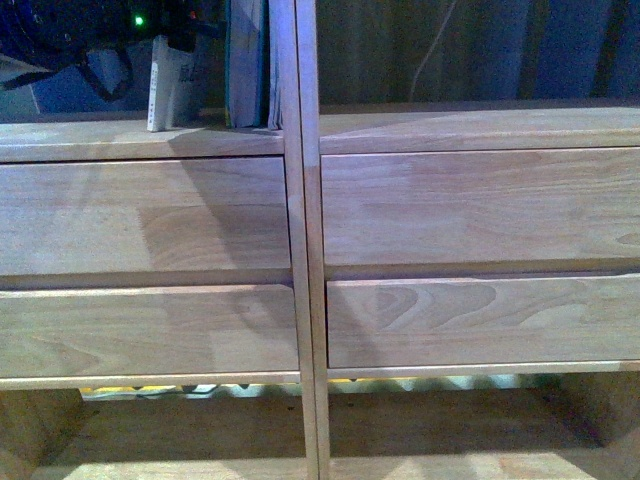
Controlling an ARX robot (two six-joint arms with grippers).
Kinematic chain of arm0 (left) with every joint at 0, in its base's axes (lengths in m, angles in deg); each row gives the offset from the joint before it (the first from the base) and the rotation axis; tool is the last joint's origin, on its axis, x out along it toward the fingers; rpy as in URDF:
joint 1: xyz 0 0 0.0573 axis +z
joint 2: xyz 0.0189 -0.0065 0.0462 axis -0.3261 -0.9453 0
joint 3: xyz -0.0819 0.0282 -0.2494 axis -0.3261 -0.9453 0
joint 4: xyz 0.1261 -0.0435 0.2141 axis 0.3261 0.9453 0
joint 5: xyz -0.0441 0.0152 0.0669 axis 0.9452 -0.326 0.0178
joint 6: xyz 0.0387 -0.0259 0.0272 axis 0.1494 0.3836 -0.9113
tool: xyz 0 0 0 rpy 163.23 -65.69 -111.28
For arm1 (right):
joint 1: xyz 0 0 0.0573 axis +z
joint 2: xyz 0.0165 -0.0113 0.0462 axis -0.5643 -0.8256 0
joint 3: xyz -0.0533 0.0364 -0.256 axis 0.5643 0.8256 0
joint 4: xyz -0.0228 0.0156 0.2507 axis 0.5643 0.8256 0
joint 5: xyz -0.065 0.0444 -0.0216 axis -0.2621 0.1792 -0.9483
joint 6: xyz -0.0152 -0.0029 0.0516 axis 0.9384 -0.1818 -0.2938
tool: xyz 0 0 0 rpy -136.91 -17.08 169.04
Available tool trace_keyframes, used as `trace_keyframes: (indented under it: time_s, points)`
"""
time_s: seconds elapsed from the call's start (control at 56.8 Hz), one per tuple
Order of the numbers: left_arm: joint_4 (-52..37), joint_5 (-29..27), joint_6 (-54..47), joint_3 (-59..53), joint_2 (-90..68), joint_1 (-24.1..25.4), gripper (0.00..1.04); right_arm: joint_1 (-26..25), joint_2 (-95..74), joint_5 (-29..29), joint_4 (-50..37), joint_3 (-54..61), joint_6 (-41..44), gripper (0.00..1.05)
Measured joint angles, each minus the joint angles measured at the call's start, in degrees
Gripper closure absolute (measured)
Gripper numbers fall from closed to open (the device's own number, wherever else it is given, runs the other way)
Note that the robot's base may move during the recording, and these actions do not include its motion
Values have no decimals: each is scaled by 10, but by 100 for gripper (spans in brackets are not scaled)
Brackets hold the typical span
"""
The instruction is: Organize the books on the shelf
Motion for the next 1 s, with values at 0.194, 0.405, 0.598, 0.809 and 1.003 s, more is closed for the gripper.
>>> trace_keyframes:
  time_s: [0.194,0.405,0.598,0.809,1.003]
  points:
    - [-9,15,6,-41,2,2,44,0,69,0,88,0,0,102]
    - [-44,30,22,-125,33,3,13,0,108,-1,112,0,0,102]
    - [-89,54,47,-239,110,4,7,0,109,-1,112,0,0,102]
    - [-136,39,83,-436,265,4,7,0,109,-1,112,0,0,102]
    - [-189,7,138,-715,526,22,7,0,109,-1,112,0,0,102]
